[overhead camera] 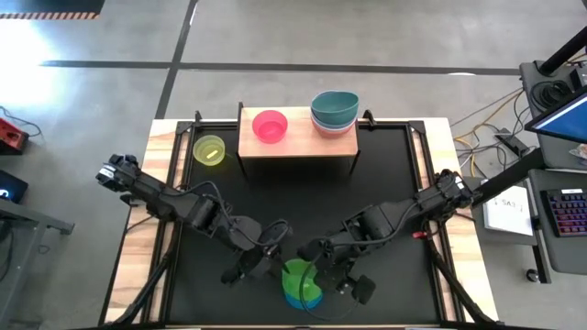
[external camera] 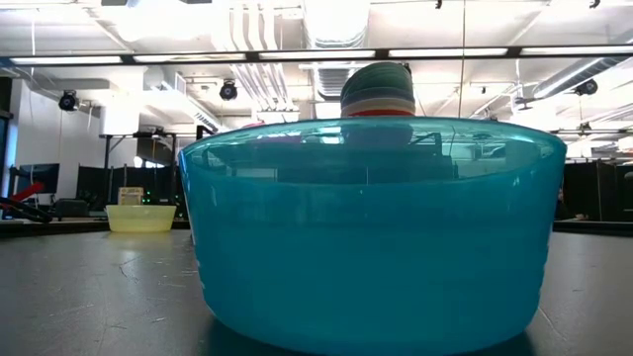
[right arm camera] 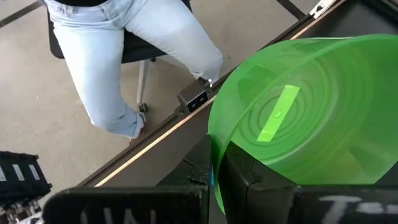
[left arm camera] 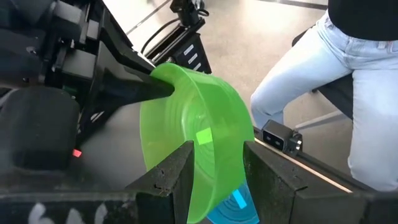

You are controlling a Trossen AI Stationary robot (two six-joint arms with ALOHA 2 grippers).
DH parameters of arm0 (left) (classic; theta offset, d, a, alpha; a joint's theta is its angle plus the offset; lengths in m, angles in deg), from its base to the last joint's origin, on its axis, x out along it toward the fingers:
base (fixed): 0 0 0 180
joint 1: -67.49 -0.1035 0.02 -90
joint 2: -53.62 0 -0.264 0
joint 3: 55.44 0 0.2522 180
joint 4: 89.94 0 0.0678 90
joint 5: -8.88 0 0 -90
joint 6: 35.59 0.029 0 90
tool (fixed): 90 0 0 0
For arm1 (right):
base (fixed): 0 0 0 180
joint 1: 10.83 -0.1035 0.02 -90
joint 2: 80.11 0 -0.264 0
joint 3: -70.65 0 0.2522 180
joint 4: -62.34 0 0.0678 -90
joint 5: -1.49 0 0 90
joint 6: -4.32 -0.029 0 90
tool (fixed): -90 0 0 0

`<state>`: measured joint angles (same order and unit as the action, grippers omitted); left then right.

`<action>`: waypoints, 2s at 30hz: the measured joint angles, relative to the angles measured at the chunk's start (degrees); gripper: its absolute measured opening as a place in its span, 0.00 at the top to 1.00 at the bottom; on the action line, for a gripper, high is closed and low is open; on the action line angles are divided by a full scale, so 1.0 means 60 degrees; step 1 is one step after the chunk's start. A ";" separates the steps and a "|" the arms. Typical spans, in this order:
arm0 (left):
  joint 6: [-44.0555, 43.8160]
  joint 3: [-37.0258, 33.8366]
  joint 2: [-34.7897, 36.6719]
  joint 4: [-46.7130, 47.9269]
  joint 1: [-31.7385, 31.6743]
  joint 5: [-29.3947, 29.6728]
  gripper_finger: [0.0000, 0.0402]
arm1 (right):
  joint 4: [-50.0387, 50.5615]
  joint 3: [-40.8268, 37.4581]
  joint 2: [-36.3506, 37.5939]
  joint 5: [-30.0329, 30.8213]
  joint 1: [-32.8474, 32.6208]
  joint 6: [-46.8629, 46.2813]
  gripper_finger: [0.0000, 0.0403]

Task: Place and stack bowls onto a shelf
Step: Stack the transparent green bowl on top of the pink bowl

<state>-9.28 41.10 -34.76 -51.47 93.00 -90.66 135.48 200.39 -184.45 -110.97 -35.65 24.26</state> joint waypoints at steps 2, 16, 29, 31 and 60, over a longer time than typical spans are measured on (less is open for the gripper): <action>0.0000 -0.0002 0.0000 -0.0066 0.0010 -0.0054 0.70 | -0.0012 0.0000 0.0000 0.0000 0.0000 0.0121 0.98; 0.0022 0.0000 0.0306 -0.0637 0.0015 -0.0131 0.75 | 0.0197 0.0904 0.0025 0.0290 0.0031 0.0700 0.98; 0.0117 0.0007 0.0164 -0.0286 -0.0041 -0.1268 0.98 | 0.0295 0.1264 0.0025 0.1319 0.0251 0.0969 0.98; 0.0225 0.0007 0.0164 -0.0244 -0.0041 -0.1260 0.99 | 0.0292 0.1264 0.0025 0.1322 0.0255 0.0924 0.98; 0.0588 0.0637 0.0197 0.1296 -0.0648 -0.0654 1.00 | 0.1945 0.2371 0.0069 0.2652 0.0745 -0.1906 0.61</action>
<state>-5.75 44.93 -33.58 -43.70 89.11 -94.59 147.15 214.62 -184.03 -95.06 -31.18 12.83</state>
